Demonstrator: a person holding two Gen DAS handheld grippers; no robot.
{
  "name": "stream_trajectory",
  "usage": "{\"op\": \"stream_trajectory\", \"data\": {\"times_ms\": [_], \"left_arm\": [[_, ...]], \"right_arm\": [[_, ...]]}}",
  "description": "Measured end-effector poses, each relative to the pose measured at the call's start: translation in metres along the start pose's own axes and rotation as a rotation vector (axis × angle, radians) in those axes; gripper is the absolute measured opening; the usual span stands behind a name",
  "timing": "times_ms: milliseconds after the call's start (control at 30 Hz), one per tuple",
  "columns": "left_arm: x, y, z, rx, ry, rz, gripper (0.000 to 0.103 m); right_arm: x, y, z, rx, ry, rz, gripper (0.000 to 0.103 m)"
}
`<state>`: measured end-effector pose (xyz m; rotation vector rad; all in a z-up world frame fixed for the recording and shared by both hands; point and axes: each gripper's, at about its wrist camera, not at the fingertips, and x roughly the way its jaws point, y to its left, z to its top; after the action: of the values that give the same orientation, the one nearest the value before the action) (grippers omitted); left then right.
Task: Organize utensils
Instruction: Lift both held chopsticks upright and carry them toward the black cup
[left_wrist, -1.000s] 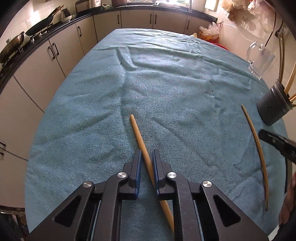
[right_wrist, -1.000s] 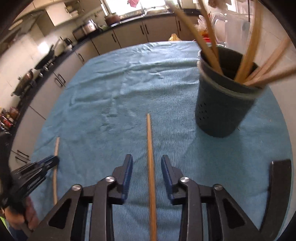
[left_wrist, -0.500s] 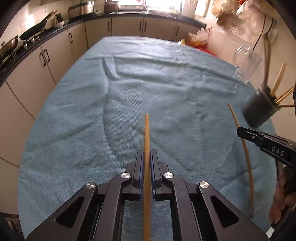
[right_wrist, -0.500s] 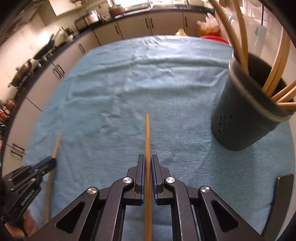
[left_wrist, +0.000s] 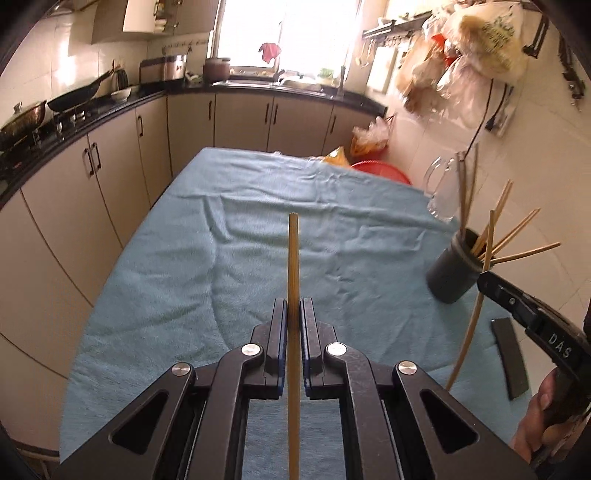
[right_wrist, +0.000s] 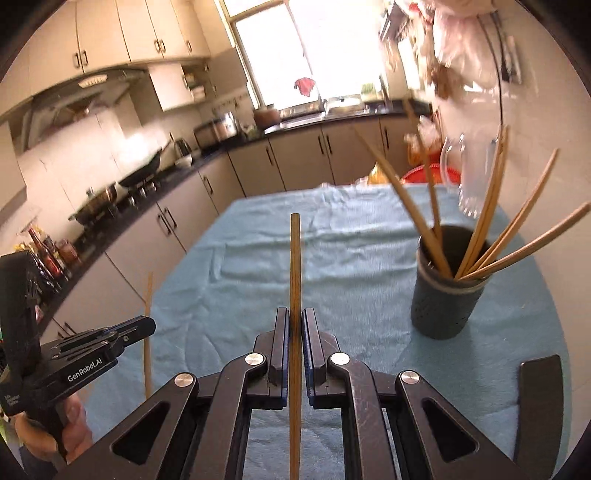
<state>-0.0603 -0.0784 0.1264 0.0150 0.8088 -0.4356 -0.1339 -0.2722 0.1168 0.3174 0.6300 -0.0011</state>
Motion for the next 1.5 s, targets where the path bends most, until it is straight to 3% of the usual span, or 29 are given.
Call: {"op": "stream_trajectory", "data": {"times_ms": [233,567,1500], "left_arm": [[-0.017,-0.01,0.003,0.02,-0.039,-0.01,0.006],[-0.036,-0.018,0.005,0.028,-0.087,-0.01,0.006],[-0.035,-0.021,0.003,0.025,-0.084,-0.007,0.006]], "right_arm": [[-0.027,0.002,0.001,0.013,-0.087,-0.004,0.007],[-0.038,0.005,-0.002,0.023,-0.116,0.006,0.007],[-0.044,0.011,0.005,0.043,-0.14,0.039,0.007]]}}
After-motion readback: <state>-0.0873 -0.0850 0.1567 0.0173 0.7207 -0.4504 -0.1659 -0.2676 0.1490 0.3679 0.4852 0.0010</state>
